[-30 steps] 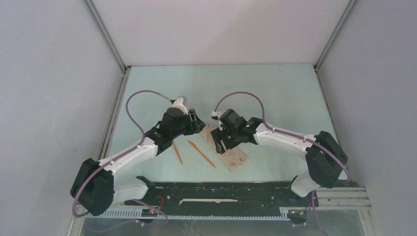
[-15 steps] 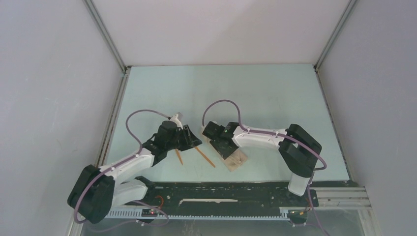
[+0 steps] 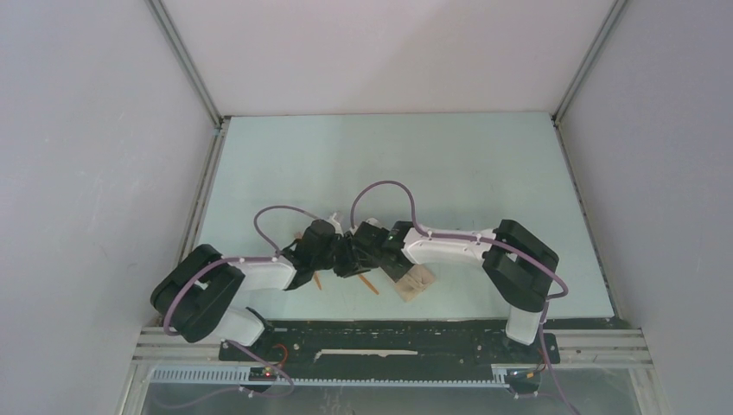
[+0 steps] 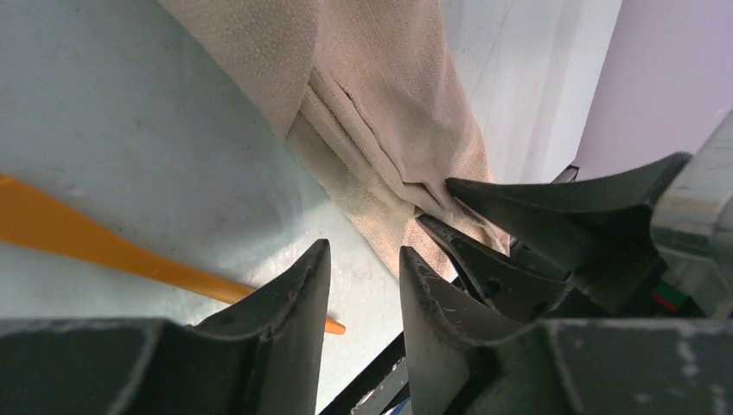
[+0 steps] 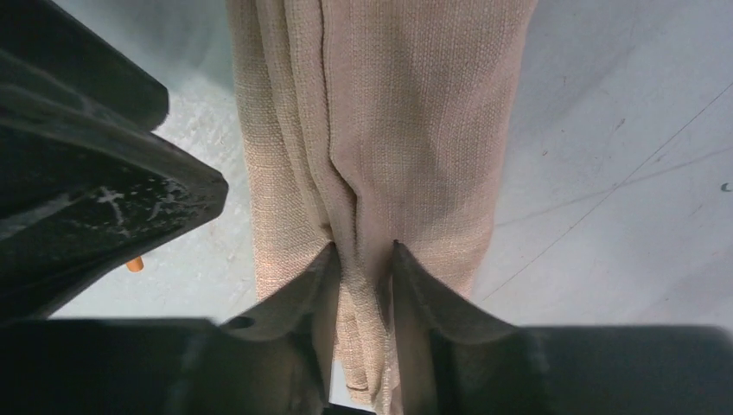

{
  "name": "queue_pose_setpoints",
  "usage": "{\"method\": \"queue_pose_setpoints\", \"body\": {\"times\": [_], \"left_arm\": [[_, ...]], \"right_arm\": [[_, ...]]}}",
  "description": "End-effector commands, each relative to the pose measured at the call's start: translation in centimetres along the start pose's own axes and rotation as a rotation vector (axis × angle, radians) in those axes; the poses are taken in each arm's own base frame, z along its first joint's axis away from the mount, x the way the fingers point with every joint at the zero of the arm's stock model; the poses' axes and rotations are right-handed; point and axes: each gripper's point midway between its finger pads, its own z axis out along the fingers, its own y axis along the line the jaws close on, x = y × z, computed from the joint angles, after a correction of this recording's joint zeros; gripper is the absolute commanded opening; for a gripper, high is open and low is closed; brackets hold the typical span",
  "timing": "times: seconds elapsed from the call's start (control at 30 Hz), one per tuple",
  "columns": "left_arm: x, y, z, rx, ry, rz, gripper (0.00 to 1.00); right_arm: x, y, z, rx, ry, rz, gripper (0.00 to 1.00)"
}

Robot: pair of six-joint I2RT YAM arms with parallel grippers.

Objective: Fold the napkin into a case and place the utensils inside
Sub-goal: Grasp the top corner of the smaller rectangle folded napkin from the folded napkin.

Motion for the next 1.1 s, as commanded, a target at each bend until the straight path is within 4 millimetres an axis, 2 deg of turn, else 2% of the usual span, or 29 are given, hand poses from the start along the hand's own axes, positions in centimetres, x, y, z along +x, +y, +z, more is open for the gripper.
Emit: {"method": "queue_pose_setpoints", "body": {"times": [0.0, 0.07, 0.2, 0.43, 0.73, 0.8, 0.9, 1.07], "left_arm": [[-0.4, -0.8, 0.8, 0.019, -0.044, -0.020, 0.38], [-0.1, -0.8, 1.2, 0.014, -0.037, -0.026, 0.34], [0.6, -0.7, 2.1, 0.017, -0.023, -0.044, 0.24], [1.1, 0.2, 2.4, 0.002, -0.049, -0.058, 0.17], [1.6, 0.5, 2.6, -0.004, -0.057, -0.056, 0.12], [1.4, 0.4, 2.3, -0.003, -0.072, -0.045, 0.13], [1.2, 0.5, 1.4, -0.018, -0.089, -0.002, 0.20], [-0.2, 1.3, -1.2, -0.062, -0.149, 0.058, 0.28]], "right_arm": [[-1.6, 0.0, -1.3, 0.022, -0.080, 0.007, 0.30], [-2.0, 0.3, -2.0, 0.010, -0.107, 0.014, 0.15], [-2.3, 0.4, -2.5, -0.028, -0.119, 0.046, 0.00], [-2.5, 2.8, -3.1, -0.185, -0.113, 0.129, 0.00], [-1.9, 4.6, -1.2, -0.288, -0.073, 0.227, 0.00], [-1.4, 4.4, -0.3, -0.276, -0.060, 0.234, 0.00], [-0.7, 4.1, 0.4, -0.269, -0.048, 0.246, 0.00], [-0.3, 3.5, 0.4, -0.274, -0.054, 0.265, 0.17]]}}
